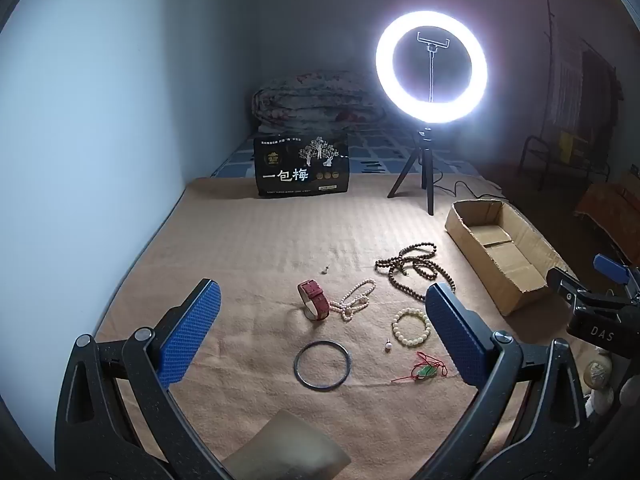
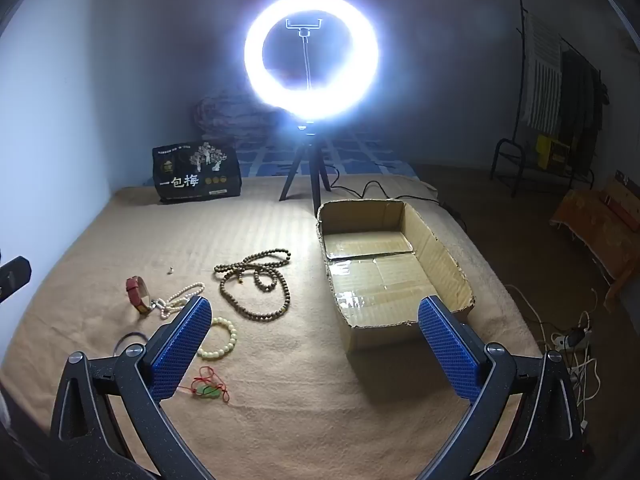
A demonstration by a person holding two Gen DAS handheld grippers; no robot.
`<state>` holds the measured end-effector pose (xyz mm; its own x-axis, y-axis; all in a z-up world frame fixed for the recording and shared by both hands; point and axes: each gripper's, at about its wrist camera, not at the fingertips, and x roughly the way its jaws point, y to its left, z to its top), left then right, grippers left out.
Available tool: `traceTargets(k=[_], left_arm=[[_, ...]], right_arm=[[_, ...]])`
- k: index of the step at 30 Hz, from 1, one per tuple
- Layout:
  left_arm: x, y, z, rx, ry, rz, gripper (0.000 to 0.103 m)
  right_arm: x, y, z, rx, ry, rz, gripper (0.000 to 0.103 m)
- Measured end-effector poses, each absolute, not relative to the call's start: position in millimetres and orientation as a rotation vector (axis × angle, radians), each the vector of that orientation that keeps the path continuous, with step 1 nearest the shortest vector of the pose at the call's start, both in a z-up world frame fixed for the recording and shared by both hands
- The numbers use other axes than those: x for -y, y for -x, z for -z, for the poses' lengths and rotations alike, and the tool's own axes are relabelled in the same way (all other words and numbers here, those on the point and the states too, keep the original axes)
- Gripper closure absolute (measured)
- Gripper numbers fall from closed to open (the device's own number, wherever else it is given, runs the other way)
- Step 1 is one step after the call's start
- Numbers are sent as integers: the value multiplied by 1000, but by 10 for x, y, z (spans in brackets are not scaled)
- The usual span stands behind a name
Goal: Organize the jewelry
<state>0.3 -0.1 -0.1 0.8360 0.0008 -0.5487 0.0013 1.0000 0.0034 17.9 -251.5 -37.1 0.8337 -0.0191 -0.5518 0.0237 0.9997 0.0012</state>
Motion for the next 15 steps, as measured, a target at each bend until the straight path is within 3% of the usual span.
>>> traceTargets(k=[15], left_arm=[[2,0,-1,-574,-8,0,0]], right_arm=[[2523,-177,384,-588,-9,26,0]])
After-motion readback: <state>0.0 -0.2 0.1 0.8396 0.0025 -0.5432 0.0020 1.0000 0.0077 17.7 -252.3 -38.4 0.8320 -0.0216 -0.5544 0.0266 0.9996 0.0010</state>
